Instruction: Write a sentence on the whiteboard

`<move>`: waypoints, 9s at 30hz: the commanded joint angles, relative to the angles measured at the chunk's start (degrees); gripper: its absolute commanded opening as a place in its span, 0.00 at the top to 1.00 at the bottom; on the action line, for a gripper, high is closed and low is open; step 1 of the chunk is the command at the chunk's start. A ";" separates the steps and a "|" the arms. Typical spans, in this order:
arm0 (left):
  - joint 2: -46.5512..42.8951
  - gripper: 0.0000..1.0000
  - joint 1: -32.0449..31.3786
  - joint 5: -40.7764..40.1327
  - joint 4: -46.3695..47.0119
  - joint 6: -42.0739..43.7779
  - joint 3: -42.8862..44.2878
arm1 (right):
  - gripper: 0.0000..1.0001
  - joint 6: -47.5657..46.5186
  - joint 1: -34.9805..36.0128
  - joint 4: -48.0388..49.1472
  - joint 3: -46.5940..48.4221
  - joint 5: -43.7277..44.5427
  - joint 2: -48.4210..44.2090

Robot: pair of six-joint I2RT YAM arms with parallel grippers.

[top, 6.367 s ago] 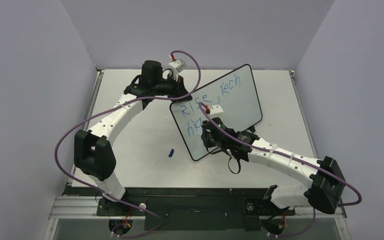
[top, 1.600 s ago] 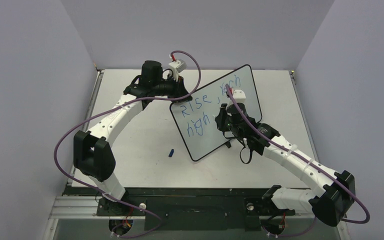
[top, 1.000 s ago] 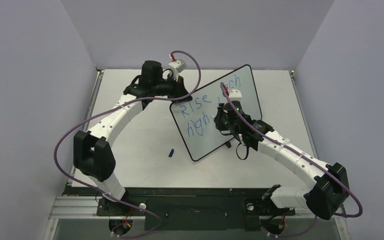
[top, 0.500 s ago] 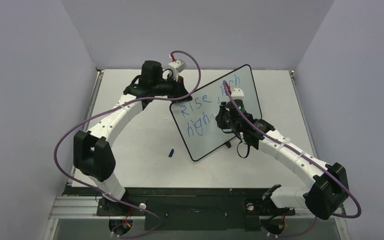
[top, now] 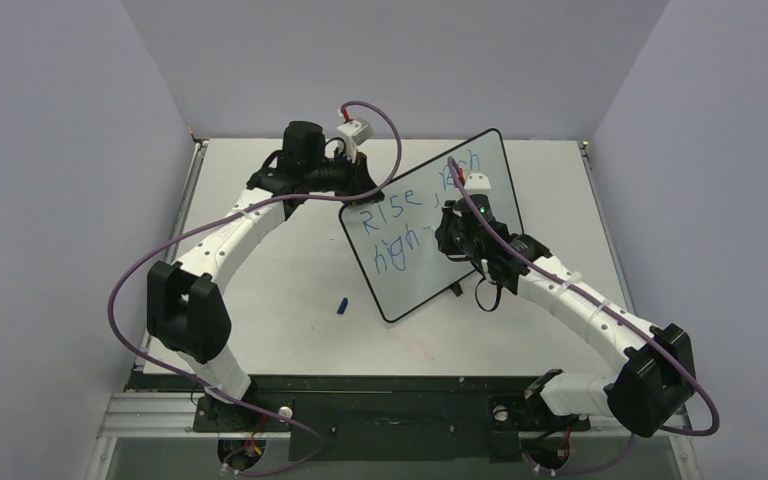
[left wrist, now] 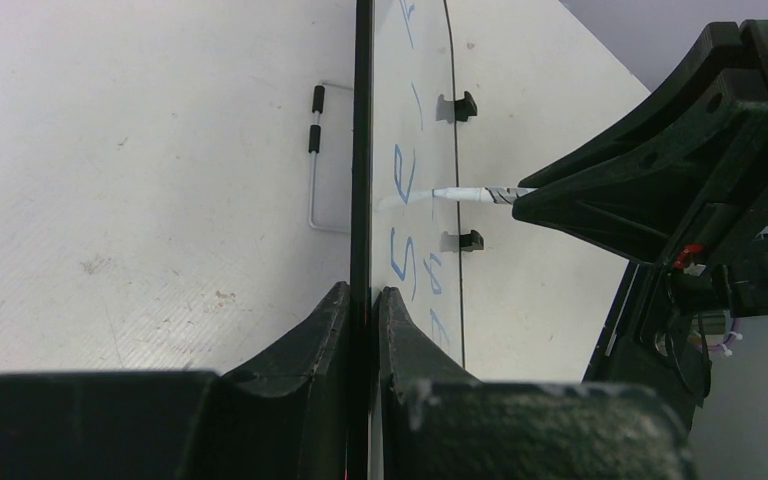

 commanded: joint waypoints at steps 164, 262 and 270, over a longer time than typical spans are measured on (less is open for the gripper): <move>-2.47 1.00 0.17 -1.19 5.09 3.83 1.44 | 1.00 -3.44 -6.22 4.29 -0.49 -4.77 -0.02; -1.99 1.00 -9.47 -12.50 3.84 -18.01 -12.14 | 1.00 -1.78 -14.88 0.45 -0.88 -5.90 -18.23; -2.32 1.00 -9.42 -12.64 3.79 -17.32 -13.94 | 1.00 -1.78 -15.25 0.63 -1.46 -6.25 -18.30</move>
